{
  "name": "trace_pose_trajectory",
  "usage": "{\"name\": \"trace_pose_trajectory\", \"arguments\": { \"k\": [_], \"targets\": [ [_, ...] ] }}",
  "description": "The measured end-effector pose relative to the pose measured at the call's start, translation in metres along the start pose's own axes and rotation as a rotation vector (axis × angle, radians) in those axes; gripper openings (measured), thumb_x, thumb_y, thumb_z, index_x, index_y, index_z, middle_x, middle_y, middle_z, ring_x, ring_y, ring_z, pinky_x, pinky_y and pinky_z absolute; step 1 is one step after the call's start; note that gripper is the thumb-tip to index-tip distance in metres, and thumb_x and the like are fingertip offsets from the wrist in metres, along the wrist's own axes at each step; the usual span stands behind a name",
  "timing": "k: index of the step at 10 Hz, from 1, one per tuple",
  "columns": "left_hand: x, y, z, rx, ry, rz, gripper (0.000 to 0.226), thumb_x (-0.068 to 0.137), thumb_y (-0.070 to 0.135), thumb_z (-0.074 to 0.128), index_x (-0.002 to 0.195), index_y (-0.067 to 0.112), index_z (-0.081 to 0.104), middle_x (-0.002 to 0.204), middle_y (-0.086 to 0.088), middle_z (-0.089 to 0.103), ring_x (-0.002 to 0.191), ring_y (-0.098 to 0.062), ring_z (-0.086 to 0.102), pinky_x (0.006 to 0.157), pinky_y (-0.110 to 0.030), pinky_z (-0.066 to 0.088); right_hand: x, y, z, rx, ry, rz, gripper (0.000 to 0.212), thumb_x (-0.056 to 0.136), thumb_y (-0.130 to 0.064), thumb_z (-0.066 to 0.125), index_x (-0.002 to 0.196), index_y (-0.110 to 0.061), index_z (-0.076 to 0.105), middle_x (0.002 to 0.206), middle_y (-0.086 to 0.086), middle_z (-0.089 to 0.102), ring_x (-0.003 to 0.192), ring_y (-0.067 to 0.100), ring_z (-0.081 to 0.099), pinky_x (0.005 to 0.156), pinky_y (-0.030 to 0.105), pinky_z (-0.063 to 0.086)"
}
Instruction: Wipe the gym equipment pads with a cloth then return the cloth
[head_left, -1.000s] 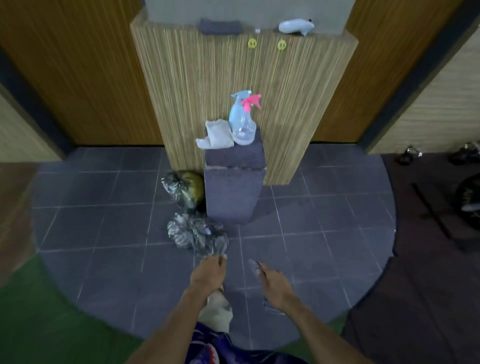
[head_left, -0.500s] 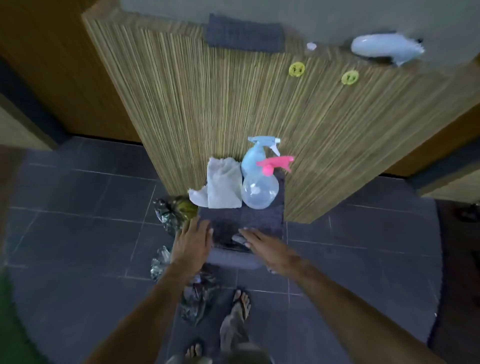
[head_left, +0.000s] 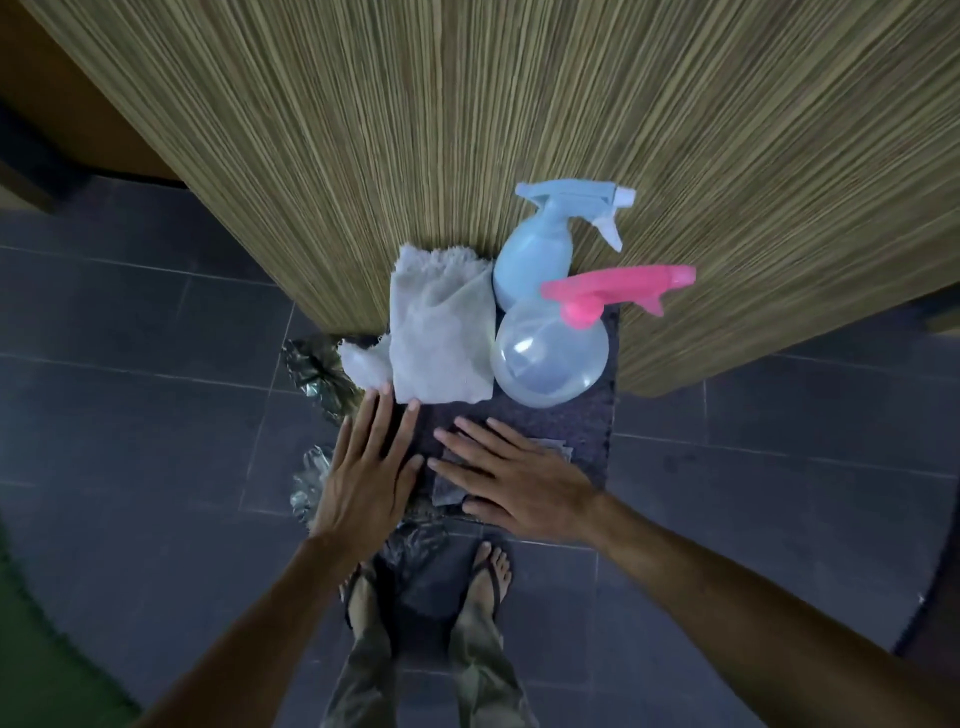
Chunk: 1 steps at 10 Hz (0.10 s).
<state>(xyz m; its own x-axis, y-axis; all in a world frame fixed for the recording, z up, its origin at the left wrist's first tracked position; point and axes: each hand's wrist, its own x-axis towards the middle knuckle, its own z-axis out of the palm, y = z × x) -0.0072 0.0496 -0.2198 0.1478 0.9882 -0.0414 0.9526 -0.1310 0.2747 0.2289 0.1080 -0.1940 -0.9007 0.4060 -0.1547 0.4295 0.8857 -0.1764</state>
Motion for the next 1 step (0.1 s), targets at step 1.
{"name": "trace_pose_trajectory", "arguments": {
  "k": [1],
  "targets": [
    [-0.0061,0.0006,-0.0089,-0.006,-0.043,-0.002,0.061,0.104,0.039,0.027,0.159,0.017,0.011,0.167,-0.011,0.006,0.155,-0.029,0.005,0.122,-0.051,0.023,-0.0035,-0.0068,-0.0080,0.049,-0.032,0.038,0.059,0.107,-0.047,0.027,0.158,-0.024,0.011,0.167,0.003,0.003,0.155,0.023,-0.002,0.124,0.049,0.013]
  ]
}}
